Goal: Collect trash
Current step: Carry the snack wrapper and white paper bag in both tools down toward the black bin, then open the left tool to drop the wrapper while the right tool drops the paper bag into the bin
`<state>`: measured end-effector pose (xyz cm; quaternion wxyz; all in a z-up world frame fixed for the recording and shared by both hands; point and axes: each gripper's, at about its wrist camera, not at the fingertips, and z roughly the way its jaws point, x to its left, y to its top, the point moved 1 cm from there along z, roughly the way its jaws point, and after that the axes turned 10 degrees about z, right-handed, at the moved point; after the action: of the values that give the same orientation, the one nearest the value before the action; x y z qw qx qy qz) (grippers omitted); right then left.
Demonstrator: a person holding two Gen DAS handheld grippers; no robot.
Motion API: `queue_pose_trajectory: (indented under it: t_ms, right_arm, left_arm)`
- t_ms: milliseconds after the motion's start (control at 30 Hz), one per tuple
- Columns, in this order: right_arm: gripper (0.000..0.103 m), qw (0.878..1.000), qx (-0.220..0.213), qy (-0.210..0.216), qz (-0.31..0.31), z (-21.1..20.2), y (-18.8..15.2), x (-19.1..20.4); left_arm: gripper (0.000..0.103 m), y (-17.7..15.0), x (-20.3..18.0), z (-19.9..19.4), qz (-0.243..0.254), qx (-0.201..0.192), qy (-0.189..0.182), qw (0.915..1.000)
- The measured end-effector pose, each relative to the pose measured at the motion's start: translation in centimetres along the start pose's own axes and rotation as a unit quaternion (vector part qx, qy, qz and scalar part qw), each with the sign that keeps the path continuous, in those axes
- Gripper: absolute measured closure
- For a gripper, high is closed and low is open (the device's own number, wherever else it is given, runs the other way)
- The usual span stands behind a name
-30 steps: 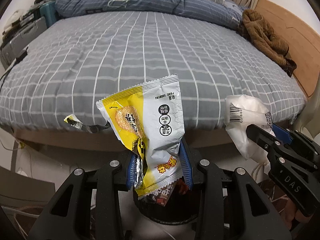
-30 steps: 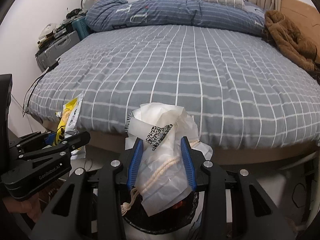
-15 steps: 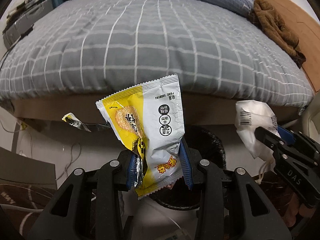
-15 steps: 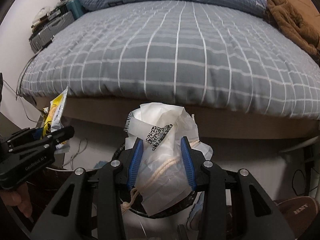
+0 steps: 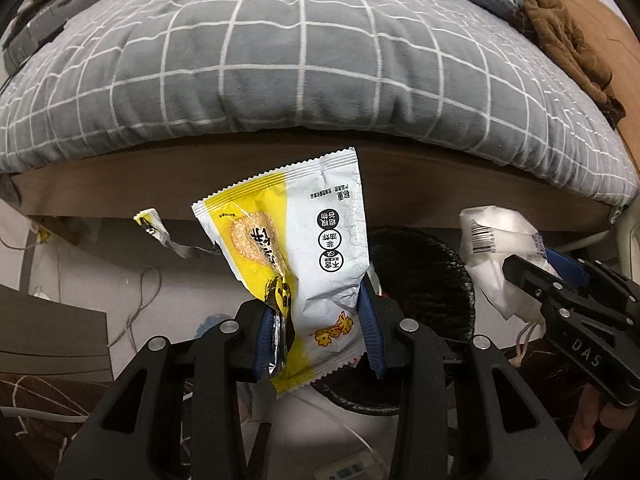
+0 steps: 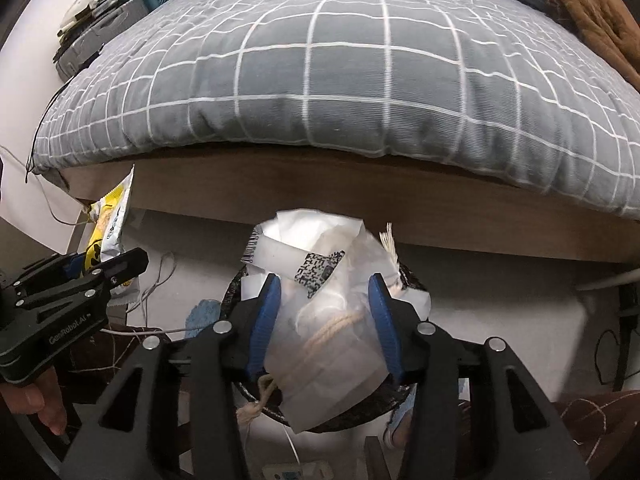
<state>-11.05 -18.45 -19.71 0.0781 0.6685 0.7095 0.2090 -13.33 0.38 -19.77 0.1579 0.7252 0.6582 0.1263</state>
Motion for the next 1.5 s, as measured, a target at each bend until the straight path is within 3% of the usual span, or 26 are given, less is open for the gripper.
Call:
queue_pose_trajectory:
  t_ms: [100,333,500,900,1200,1433,1500]
  right_arm:
    - [0.053,1.000,0.001,-0.003,-0.004,0.3,0.0,0.2]
    - [0.024,1.000,-0.010,-0.016,0.007,-0.1,-0.3,-2.3]
    - [0.009,0.999,-0.022,-0.038,0.016,-0.9,-0.7,-5.0]
    - [0.008,0.993,-0.054,-0.079,0.066,-3.3,0.0,-10.3]
    - [0.008,0.992,-0.053,-0.087,0.073,-3.4,0.4,-11.0]
    - [0.008,0.993,-0.067,-0.077,0.060,-4.1,0.8,-9.6]
    - [0.008,0.993,-0.081,-0.073,0.053,-4.9,1.2,-8.9]
  left_arm:
    - [0.067,0.0,-0.4,0.3,0.006,0.003,-0.002,1.0000]
    - [0.067,0.3,-2.5,1.4,0.031,0.009,-0.013,0.9994]
    - [0.067,0.9,-4.7,1.8,0.047,0.011,-0.025,0.9985]
    - [0.066,1.9,-9.8,2.2,0.081,0.010,-0.045,0.9957]
    - [0.034,1.2,-11.1,2.1,0.088,-0.005,-0.021,0.9959]
    - [0.007,1.4,-9.1,0.7,0.067,-0.025,0.006,0.9975]
    - [0.006,1.8,-8.5,-0.4,0.057,-0.040,0.010,0.9975]
